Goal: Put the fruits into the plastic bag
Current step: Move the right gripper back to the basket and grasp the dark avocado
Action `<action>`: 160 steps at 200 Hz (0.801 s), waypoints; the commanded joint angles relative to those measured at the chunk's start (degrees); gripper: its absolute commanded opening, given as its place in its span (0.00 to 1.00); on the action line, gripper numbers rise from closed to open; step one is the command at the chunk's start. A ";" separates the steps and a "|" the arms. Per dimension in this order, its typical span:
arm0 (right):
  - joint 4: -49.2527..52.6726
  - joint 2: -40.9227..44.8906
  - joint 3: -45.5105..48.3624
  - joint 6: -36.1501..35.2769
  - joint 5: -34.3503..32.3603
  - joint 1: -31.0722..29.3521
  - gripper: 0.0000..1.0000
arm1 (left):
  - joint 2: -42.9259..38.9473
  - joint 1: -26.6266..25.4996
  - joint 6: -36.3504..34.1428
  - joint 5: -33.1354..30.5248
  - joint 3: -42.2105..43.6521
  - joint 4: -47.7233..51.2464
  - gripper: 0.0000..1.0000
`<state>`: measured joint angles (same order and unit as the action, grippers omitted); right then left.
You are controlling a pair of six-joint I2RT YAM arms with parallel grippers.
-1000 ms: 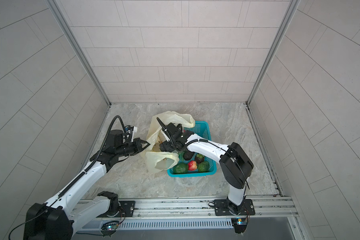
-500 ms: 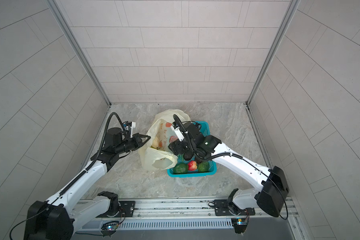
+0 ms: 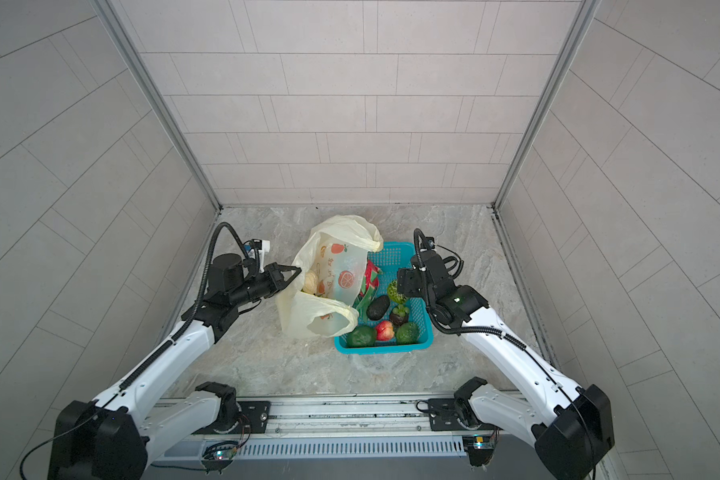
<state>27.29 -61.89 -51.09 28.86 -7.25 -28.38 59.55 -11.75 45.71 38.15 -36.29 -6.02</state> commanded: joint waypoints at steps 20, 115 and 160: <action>1.62 -8.60 -0.51 -3.03 16.05 -2.56 0.79 | -0.23 0.03 -2.33 -0.67 -0.94 1.41 0.00; 3.82 -26.00 -5.07 -2.69 20.06 -4.94 0.78 | -0.23 -0.03 -3.02 -0.87 -1.58 2.95 0.00; 4.00 -30.47 -7.54 -1.97 17.95 -5.56 0.80 | 0.04 -0.03 -3.05 -0.88 -1.72 2.96 0.00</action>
<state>29.95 -90.52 -56.88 26.02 12.62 -33.41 59.55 -11.75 43.83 37.39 -36.32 -2.92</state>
